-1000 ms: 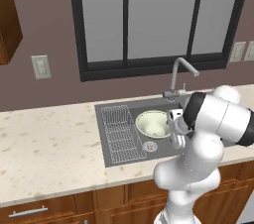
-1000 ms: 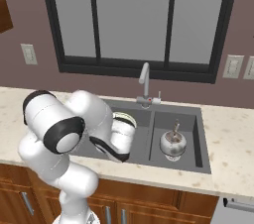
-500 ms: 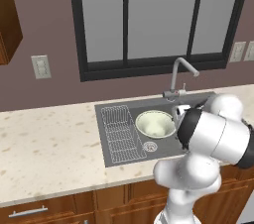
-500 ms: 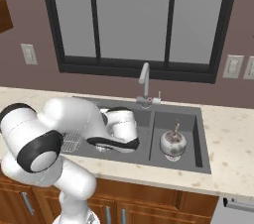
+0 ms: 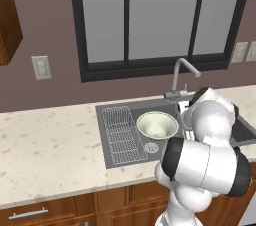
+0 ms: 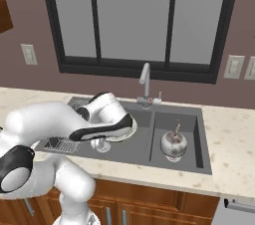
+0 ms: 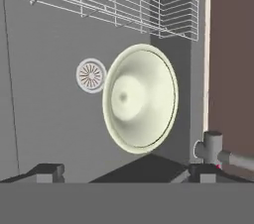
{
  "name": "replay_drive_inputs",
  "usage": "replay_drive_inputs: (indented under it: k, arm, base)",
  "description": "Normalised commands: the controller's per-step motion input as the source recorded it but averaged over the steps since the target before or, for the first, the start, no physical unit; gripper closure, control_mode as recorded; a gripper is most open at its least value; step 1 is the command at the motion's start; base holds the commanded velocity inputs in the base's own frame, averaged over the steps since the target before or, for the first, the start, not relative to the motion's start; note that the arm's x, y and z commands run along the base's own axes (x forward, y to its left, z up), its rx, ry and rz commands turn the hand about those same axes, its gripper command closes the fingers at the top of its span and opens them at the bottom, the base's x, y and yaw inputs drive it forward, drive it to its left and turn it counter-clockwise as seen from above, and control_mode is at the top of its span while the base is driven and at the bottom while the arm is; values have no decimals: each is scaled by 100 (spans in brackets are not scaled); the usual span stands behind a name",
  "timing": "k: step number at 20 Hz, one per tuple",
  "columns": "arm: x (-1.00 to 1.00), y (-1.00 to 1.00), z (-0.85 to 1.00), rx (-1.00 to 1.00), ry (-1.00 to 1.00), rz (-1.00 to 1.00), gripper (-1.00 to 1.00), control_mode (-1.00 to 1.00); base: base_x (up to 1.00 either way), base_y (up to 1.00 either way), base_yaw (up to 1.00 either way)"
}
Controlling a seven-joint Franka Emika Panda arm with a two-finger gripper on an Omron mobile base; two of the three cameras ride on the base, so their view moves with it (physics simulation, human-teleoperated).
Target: Place the bowl in the left basin and the kettle in the right basin of the sink.
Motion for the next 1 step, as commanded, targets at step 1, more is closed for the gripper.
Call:
replay_drive_inputs:
  k: [1]
  arm:
    - [-21,-5,71,0,11,-1,-100,-100]
  base:
    - [0,0,0]
